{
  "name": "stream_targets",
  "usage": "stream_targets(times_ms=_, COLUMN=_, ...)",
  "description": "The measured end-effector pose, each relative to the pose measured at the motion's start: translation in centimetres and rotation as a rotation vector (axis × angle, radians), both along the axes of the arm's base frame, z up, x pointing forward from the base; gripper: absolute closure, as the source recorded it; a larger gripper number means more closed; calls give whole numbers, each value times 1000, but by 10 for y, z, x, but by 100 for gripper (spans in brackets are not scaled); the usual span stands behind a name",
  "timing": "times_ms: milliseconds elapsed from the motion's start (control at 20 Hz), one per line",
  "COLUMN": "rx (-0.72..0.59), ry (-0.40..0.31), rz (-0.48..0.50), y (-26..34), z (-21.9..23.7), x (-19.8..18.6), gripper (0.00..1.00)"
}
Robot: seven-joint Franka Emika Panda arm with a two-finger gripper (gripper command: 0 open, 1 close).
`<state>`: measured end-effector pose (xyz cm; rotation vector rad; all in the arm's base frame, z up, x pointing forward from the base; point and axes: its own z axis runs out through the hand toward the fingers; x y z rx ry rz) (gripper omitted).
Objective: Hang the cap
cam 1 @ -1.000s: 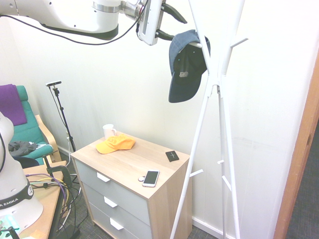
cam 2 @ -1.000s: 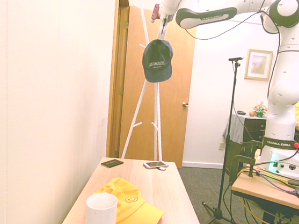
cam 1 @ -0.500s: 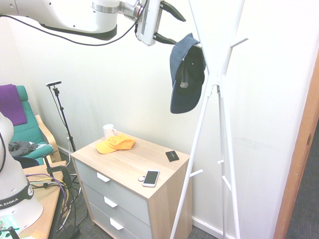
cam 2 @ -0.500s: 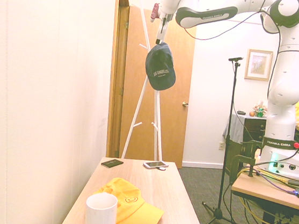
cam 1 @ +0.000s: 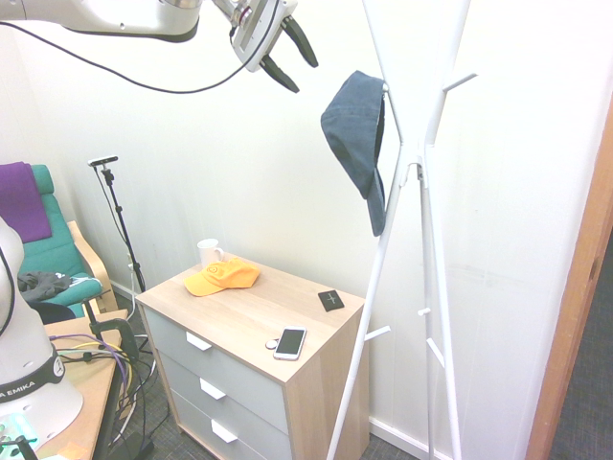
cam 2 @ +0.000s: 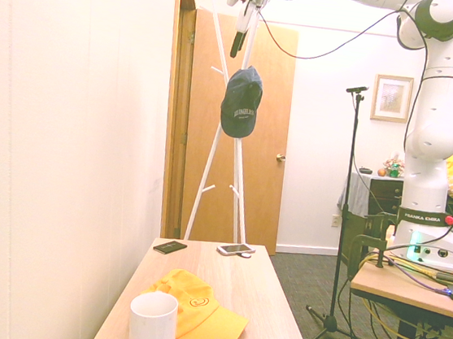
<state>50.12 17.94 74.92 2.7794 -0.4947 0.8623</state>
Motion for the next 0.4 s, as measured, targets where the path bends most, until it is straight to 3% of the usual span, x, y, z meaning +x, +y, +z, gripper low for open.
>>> stream_targets(times_ms=200, rx=193, ry=134, rz=54, y=4, z=7, x=-4, gripper=0)
stream_targets(times_ms=400, rx=351, ry=318, rz=89, y=21, z=-12, x=-10, gripper=0)
